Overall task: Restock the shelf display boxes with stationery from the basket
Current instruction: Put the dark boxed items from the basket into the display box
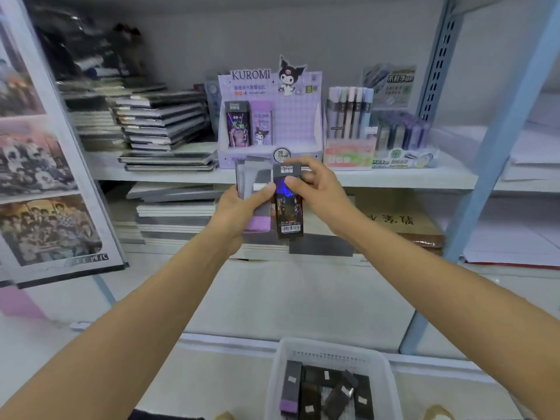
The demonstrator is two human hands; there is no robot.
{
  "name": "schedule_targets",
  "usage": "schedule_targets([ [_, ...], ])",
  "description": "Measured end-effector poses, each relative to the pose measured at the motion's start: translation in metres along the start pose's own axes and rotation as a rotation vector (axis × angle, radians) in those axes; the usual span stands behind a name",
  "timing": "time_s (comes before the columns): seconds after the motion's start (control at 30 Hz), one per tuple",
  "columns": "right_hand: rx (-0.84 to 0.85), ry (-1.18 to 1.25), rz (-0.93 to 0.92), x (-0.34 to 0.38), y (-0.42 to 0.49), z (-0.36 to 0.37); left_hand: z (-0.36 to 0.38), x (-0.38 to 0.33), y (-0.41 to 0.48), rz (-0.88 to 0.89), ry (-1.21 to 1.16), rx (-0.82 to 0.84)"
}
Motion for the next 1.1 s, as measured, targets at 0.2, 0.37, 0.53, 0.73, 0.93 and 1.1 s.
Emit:
schedule_targets([
  [0.2,-0.151,-0.003,-0.121,0.059,0.055,-0.010,-0.034,-0.040,0.009,-0.153,-0.270,-0.002],
  [0.37,-0.232,-0.071,-0.153,0.076,0.104,-0.015,-0.063,-0.059,0.016,-0.165,-0.348,-0.007],
  [0.53,-0.248,-0.204,-0.134,0.066,0.147,-0.007,-0.085,-0.070,0.030,-0.093,-0.155,-0.039],
  [0.73,-0.203,-0.404,-0.160,0.048,0.172,0.007,-0.114,-0.078,0.043,0.038,-0.016,-0.193],
  [0.93,-0.083,-0.549,-0.173,0.042,0.187,0.014,-0.126,-0.079,0.051,0.043,0.004,-0.192],
  [1.1,0.027,-0.650,-0.194,0.048,0.196,0.023,-0.127,-0.077,0.054,0.037,0.020,-0.187],
])
Point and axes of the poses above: each hand's wrist, its own y-axis towards the middle knuckle, its own z-axis out of the palm, x = y × z, the point moved 5 cm from there along y, towards the middle knuckle, and after that the axes turned 10 degrees about x, right-handed, at the moved point
